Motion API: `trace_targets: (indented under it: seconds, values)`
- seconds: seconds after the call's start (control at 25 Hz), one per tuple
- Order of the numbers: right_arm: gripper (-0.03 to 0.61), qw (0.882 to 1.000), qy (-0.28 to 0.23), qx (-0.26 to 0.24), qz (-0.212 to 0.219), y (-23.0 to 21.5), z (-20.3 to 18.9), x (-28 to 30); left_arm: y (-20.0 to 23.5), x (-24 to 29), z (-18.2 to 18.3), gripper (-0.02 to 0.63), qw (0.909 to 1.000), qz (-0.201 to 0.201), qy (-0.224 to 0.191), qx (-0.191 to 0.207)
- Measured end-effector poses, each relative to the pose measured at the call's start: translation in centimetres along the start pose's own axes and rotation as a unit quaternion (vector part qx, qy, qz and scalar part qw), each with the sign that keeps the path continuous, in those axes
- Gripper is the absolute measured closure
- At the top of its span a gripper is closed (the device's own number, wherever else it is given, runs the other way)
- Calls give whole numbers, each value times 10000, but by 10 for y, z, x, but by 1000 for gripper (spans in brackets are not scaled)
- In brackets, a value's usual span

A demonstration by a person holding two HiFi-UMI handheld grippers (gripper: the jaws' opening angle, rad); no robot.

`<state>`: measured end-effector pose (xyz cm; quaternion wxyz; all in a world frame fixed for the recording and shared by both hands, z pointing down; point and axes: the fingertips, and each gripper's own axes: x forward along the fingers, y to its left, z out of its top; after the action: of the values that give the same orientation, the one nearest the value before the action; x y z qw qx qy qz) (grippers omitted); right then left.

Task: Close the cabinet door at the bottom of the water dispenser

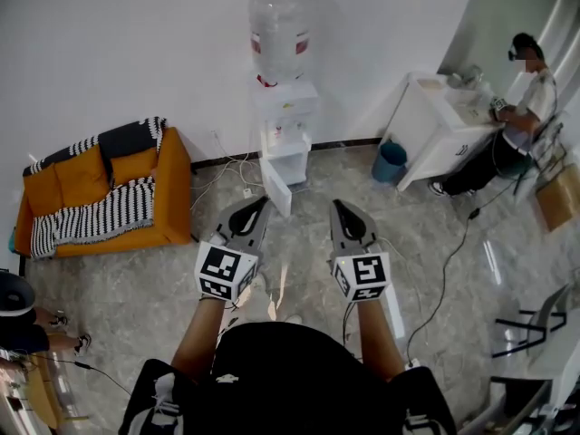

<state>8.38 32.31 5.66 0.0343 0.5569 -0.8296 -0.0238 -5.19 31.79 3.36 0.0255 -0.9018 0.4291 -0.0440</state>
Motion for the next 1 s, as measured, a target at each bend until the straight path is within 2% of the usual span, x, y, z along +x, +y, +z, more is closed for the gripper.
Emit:
trace_targets:
  seconds: [0.64, 1.0]
  values:
    - [543, 9999, 142, -3, 50, -29, -17, 54, 25, 57, -16, 603, 9998, -97, 100, -170]
    - [544, 9997, 226, 24, 40, -51, -17, 120, 78, 106, -6, 603, 9996, -97, -92, -257]
